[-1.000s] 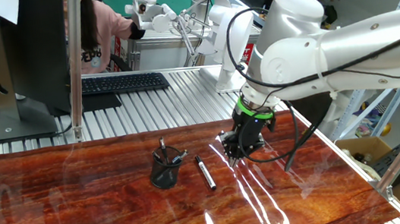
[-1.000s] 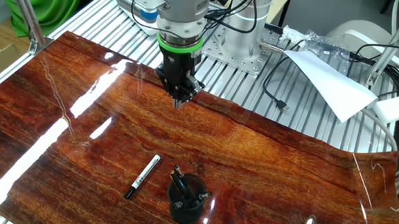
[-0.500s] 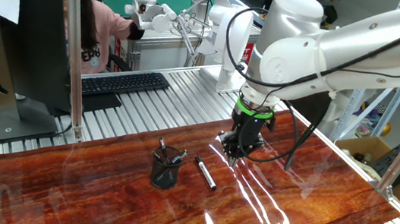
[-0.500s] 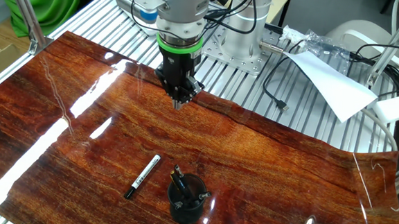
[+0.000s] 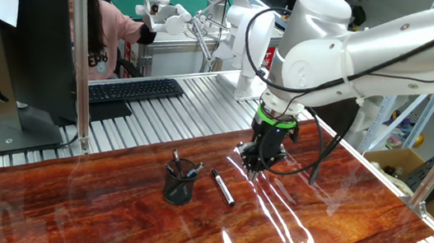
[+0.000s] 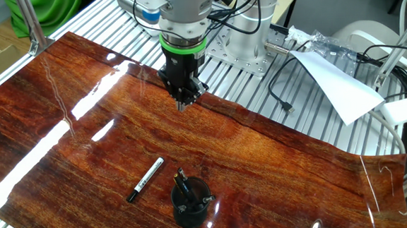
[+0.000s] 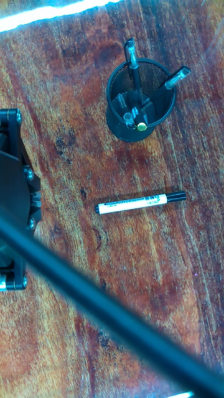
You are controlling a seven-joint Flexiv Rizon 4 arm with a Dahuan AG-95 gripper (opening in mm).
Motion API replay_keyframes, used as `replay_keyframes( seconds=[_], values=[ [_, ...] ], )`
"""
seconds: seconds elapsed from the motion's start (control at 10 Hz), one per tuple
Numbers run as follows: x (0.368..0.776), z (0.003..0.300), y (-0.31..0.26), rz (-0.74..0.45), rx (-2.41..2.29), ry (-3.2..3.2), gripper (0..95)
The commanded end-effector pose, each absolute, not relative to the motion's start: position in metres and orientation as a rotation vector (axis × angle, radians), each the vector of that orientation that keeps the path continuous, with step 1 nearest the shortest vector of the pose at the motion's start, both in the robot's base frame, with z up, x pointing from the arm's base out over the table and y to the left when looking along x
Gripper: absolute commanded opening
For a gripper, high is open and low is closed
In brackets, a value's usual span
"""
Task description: Put the pen into the pen holder
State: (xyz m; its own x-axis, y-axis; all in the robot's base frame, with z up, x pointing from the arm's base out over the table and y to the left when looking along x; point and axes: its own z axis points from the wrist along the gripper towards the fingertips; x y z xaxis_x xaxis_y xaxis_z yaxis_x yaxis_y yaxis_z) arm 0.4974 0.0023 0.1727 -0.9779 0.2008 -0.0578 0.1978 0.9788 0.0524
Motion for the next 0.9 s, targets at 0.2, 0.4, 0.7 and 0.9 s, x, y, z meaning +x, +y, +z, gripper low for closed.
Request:
replay_keyframes(
  seconds=[0.2, 0.4, 0.7, 0.9],
  values=[
    [0.4972, 0.1728, 0.0023, 0.07, 0.304, 3.062, 0.0],
    [0.4972, 0.1728, 0.0023, 0.072, 0.307, 3.067, 0.0],
    [0.4972, 0.1728, 0.0023, 0.071, 0.31, 3.066, 0.0],
    [0.4971, 0.1728, 0.0023, 0.072, 0.31, 3.067, 0.0]
  ],
)
